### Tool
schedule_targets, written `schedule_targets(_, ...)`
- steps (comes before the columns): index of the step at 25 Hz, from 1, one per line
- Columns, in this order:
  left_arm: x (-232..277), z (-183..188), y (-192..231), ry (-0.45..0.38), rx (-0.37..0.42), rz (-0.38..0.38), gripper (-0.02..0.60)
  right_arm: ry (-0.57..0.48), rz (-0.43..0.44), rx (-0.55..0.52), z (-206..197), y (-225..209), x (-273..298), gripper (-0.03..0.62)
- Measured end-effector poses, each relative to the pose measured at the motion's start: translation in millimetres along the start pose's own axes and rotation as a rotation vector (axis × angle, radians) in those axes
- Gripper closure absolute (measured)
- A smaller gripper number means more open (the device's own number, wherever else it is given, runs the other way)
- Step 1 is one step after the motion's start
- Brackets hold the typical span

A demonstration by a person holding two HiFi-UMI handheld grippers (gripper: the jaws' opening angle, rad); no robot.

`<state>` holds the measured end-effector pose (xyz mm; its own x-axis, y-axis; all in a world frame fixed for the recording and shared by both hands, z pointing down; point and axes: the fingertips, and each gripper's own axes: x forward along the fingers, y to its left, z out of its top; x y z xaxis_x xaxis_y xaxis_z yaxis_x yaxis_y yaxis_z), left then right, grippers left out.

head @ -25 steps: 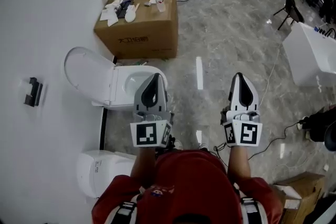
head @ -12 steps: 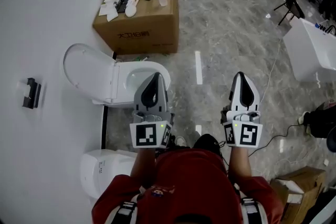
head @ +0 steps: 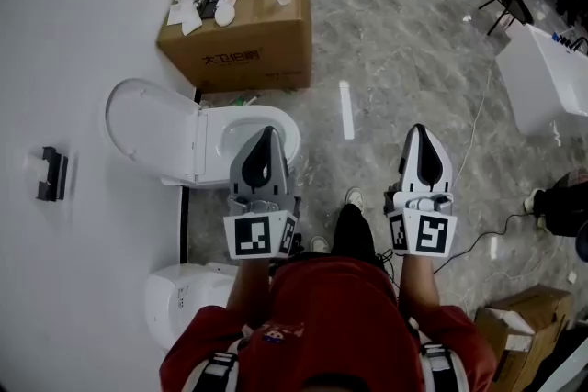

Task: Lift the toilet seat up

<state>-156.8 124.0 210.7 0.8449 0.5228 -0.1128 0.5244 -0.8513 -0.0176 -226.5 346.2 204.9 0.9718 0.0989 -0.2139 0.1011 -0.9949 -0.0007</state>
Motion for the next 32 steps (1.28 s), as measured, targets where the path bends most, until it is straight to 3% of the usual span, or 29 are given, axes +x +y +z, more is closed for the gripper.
schedule_targets(16,106.4,-10.0,-1.3,0.007,0.013,0.023,0.572,0.033,0.029,0.023,-30.6,-43.8,99.0,0.582)
schedule_targets(32,210.4,-14.7,-51.0,0.012,0.061,0.042,0.572,0.019,0.109,0.059,-44.2,-118.7,176.5,0.582)
